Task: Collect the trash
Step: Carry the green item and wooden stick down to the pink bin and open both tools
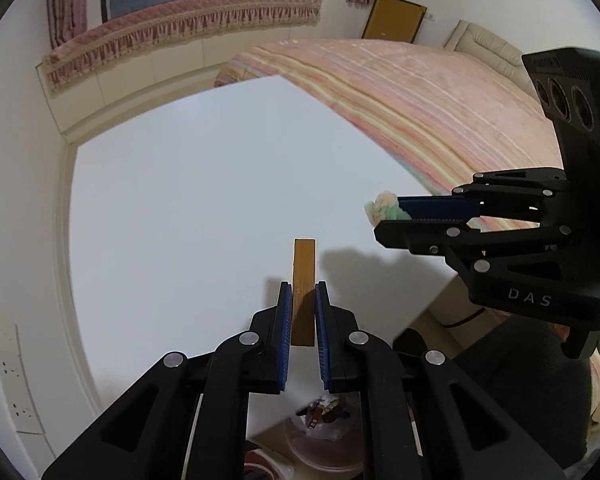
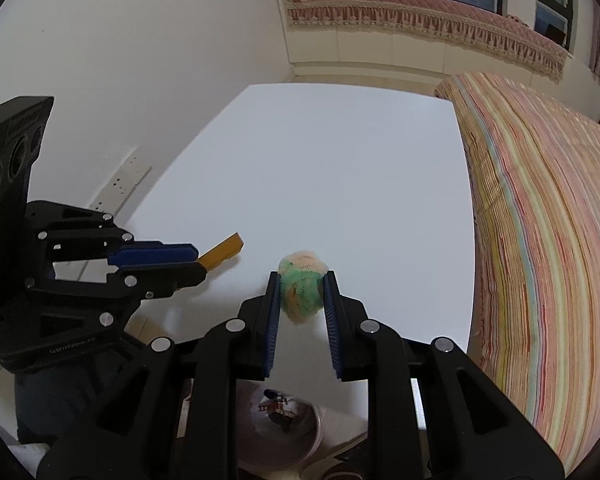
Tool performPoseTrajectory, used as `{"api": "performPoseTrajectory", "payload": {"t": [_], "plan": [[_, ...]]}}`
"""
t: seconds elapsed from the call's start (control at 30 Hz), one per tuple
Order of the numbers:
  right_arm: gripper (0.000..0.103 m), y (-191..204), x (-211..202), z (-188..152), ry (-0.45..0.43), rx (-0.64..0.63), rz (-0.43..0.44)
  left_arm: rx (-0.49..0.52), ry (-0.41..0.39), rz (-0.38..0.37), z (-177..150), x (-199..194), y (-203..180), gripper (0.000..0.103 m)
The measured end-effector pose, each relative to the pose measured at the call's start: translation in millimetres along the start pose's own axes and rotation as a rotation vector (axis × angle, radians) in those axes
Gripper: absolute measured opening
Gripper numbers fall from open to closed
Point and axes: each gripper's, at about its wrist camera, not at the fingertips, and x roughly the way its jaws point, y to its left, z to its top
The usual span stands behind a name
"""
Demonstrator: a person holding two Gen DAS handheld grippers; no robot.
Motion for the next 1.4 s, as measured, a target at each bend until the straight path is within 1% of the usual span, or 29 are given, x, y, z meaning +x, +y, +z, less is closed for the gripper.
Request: {"api": "performPoseTrajectory", "payload": {"t": [0.27,0.5,0.7,0.93,1.07,1.3,1.4], "plan": [[0.021,31,-46,-17,-0.028,-0.05,0.021,0.015,-0.026,-0.011,-18,-37,-14,0.012],[0.021,54,-74,-49,-0.022,-0.068,0.032,0.023,-0.041,-0.022,-44,-62,-24,0.012],[0.021,64,-84,-78,0.003,-0.07,0.046,0.027,-0.031,-0.039,-68,-71,-32,0.012],[0.021,70,-91,-99,0.015,-0.063,0.053,0.052,-0.018,-0.054,-90,-76,-45,0.012],[0.021,73,-91,-102,0.019,-0.069,0.056,0.062,-0.011,-0.065,-97,-76,-50,0.012],[0.021,74,-92,-107,0.018,-0.067,0.066,0.069,-0.012,-0.069,-100,-80,-53,0.012],[0.024,72,-91,-109,0.019,-0.063,0.067,0.069,-0.012,-0.068,-102,-82,-55,0.014]]}}
